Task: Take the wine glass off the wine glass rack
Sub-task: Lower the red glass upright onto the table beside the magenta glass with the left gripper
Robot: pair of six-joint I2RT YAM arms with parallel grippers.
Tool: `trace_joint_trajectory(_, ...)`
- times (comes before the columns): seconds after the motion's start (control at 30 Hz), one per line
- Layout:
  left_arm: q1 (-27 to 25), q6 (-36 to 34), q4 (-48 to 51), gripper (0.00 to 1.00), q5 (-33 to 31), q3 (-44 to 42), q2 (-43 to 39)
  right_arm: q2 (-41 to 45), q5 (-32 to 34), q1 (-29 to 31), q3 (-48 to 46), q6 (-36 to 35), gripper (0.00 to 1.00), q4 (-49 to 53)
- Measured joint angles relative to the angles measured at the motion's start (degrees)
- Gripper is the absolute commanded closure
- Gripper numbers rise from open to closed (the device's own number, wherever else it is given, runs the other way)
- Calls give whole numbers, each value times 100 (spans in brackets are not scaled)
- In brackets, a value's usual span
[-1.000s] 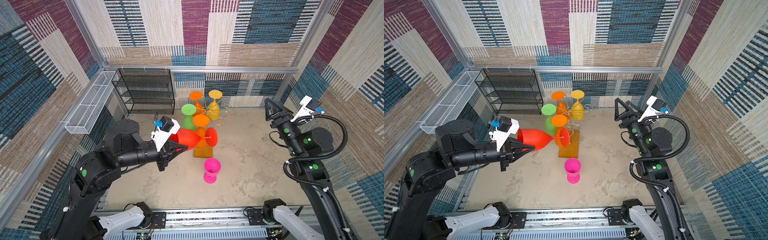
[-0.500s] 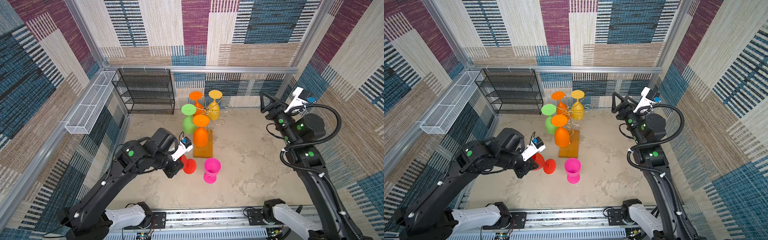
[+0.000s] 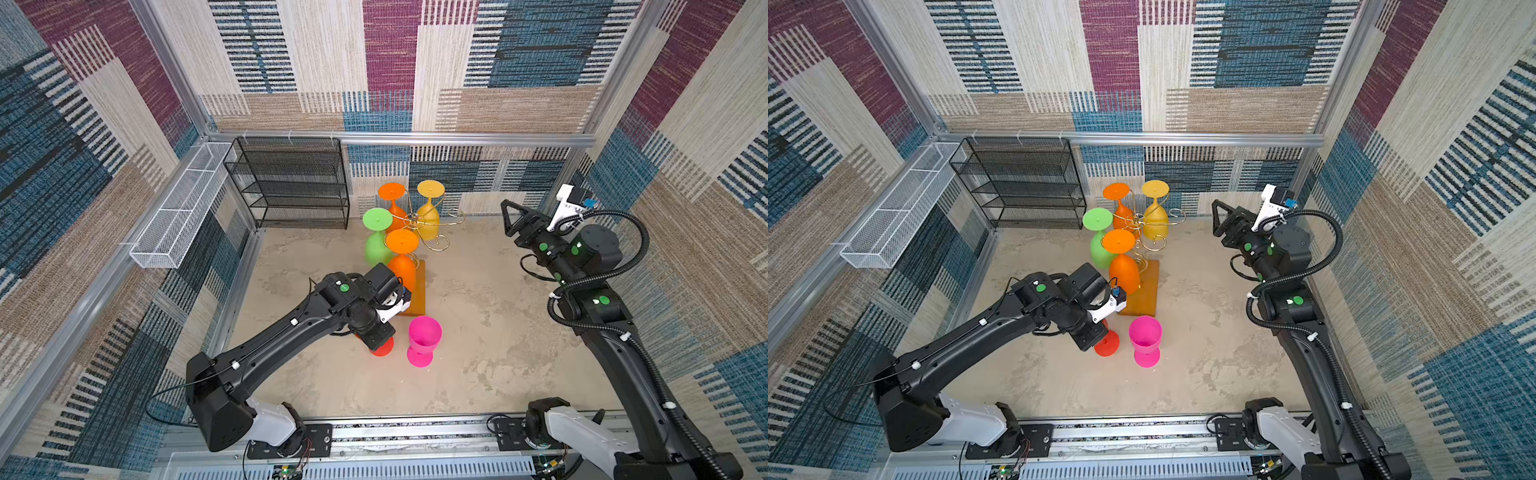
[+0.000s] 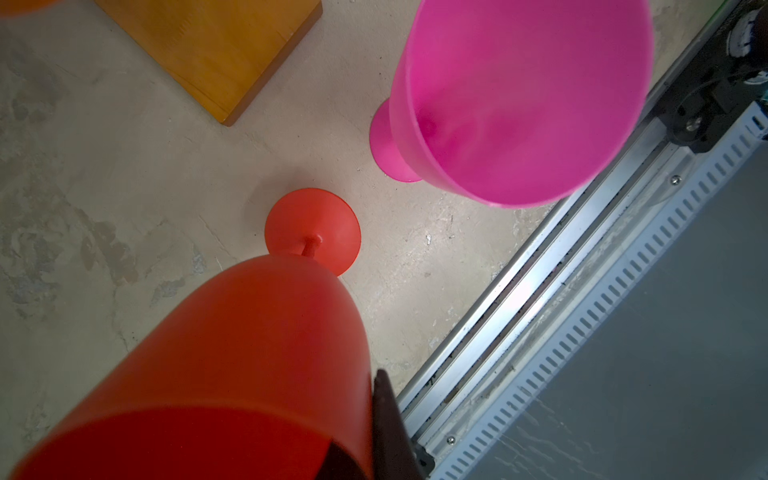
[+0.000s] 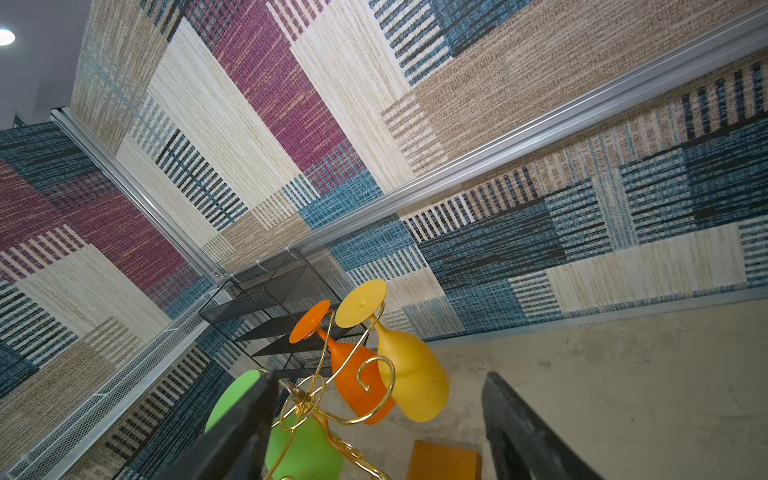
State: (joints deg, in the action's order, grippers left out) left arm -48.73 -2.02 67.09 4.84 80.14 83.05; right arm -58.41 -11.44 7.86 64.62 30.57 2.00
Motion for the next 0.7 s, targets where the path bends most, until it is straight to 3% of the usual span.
trace_joint_trajectory(0.47,-319,57,-214,100,-153,0,732,-146,-164,0,-2,4,22,-9)
trace_joint_trajectory(0.7,-345,79,-210,69,-96,20,699,-212,-205,0,-2,7,23,-15)
